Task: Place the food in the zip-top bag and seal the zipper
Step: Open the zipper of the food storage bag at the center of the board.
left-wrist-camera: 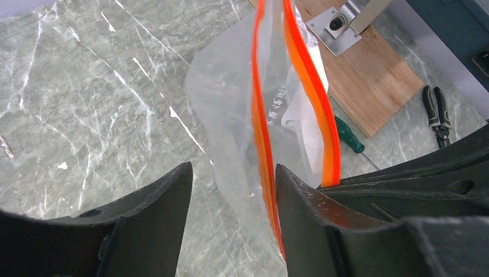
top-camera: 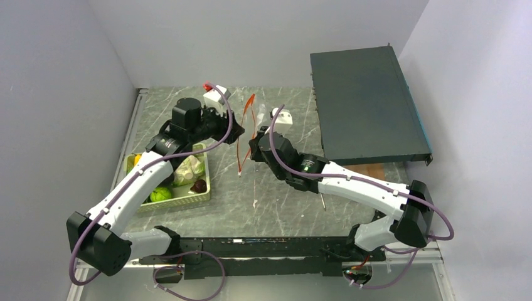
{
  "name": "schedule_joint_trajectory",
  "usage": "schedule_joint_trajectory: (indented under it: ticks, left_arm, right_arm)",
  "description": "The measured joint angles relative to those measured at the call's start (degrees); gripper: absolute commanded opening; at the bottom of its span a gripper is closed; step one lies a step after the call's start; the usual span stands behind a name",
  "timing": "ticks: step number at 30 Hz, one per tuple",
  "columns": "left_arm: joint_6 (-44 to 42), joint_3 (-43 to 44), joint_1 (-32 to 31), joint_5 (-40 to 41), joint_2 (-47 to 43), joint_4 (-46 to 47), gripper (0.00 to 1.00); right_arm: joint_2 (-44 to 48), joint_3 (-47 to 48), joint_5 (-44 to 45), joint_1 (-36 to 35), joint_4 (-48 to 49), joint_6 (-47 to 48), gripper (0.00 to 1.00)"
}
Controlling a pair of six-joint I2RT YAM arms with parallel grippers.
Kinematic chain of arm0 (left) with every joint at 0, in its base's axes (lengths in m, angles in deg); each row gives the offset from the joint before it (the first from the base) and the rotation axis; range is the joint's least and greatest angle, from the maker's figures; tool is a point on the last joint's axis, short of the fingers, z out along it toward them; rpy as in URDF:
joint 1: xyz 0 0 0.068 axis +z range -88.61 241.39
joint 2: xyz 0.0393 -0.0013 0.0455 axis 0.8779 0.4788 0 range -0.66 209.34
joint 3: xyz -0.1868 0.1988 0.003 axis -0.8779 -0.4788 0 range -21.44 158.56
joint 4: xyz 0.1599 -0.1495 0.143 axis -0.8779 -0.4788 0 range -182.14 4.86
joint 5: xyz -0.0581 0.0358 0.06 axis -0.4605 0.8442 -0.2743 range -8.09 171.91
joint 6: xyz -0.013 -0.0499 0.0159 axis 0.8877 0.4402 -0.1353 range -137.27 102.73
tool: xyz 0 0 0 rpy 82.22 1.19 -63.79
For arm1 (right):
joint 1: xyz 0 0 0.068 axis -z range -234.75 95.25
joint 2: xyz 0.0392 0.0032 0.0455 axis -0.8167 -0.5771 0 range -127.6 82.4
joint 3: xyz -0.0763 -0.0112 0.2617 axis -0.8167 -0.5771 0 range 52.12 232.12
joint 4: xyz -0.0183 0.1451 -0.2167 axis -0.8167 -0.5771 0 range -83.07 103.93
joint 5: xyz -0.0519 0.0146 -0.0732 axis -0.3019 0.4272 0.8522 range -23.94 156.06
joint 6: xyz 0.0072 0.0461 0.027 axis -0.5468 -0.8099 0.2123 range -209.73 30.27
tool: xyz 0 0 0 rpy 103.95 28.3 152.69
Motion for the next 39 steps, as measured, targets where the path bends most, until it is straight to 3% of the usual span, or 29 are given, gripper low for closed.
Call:
schedule_joint_trajectory:
  ticks: [6,11,12,13,23,26,29,31,35,39]
  left_arm:
    - [-1.03,0.44,-1.2,0.7,0.26,-1.88,0.37]
    - [-1.66,2.43,-1.77,1.44,2.29,-3.1,0.13]
    - [-1.79,2.69,-1.77,1.68,3.1,-3.8,0.02]
    - [-1.81,2.69,-1.77,1.68,3.15,-3.85,0.0]
    - [-0.52,2.84,-0.11,4.11,3.61,-5.62,0.0]
    - [0.28,2.84,0.7,2.6,3.72,-5.03,0.0]
    - [0.96,2.8,0.87,0.66,3.89,-4.22,0.0]
    - [1.53,2.71,0.87,-0.42,3.89,-3.78,0.0]
    - [1.95,2.67,0.87,-1.99,3.89,-3.32,0.0]
    - [1.99,2.67,0.87,-2.58,3.89,-3.23,0.0]
  right_arm:
    - [-0.04,0.0,0.07,0.0,-0.22,0.79,0.0]
    - [-0.72,0.5,0.11,0.0,-0.76,2.56,0.0]
    - [-0.96,1.03,0.24,0.0,-1.51,3.85,0.0]
    - [-0.96,1.03,0.24,0.0,-1.51,3.85,0.0]
    - [-2.4,5.57,1.09,-1.62,-7.02,11.21,0.01]
    - [-2.58,4.98,-3.85,-2.29,-3.58,12.48,0.15]
    - [-2.56,3.74,-6.73,-2.54,-0.17,13.44,0.18]
    - [-2.56,3.65,-6.99,-2.4,0.26,13.6,0.22]
    - [-2.47,3.65,-5.95,-2.25,0.52,13.57,0.4]
    - [-1.68,3.67,-4.07,-2.25,-0.28,13.53,0.49]
